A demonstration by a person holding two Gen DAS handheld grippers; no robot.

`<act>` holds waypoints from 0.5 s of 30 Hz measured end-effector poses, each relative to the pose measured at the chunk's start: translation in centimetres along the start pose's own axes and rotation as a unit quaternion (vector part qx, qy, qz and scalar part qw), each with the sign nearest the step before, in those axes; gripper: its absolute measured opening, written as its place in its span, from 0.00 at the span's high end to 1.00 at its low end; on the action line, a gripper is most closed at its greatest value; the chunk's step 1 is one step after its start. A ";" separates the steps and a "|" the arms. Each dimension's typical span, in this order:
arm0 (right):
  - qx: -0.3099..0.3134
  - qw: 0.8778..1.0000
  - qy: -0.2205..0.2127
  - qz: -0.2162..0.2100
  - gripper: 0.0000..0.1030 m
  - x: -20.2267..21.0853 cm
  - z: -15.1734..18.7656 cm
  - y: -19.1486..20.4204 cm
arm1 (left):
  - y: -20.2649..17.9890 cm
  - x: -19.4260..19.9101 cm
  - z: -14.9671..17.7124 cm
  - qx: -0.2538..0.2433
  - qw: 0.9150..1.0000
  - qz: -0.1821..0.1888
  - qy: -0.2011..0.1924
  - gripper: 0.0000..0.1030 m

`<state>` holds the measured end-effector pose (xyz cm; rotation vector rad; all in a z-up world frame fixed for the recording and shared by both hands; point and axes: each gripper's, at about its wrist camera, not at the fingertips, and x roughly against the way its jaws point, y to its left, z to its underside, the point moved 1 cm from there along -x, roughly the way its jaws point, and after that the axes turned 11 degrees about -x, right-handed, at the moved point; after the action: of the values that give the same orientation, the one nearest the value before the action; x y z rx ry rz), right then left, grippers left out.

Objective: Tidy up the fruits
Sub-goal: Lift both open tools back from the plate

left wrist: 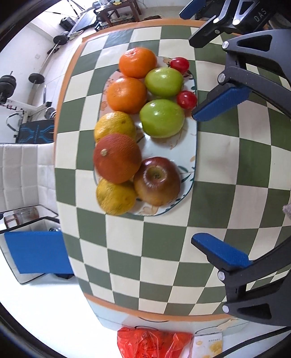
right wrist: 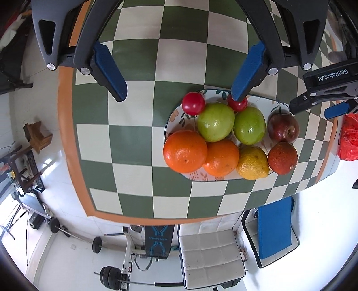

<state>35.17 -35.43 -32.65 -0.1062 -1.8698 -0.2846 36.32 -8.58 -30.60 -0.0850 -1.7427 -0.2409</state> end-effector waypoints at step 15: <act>-0.013 0.998 -0.064 0.008 0.06 8.7 2.3 0.0 | 0.0 6.7 2.8 -0.004 0.998 -0.003 -0.056 0.01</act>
<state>30.32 -35.45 -25.04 -0.1606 -1.9910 -0.2981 32.35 -8.51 -24.56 -0.0999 -1.8529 -0.2508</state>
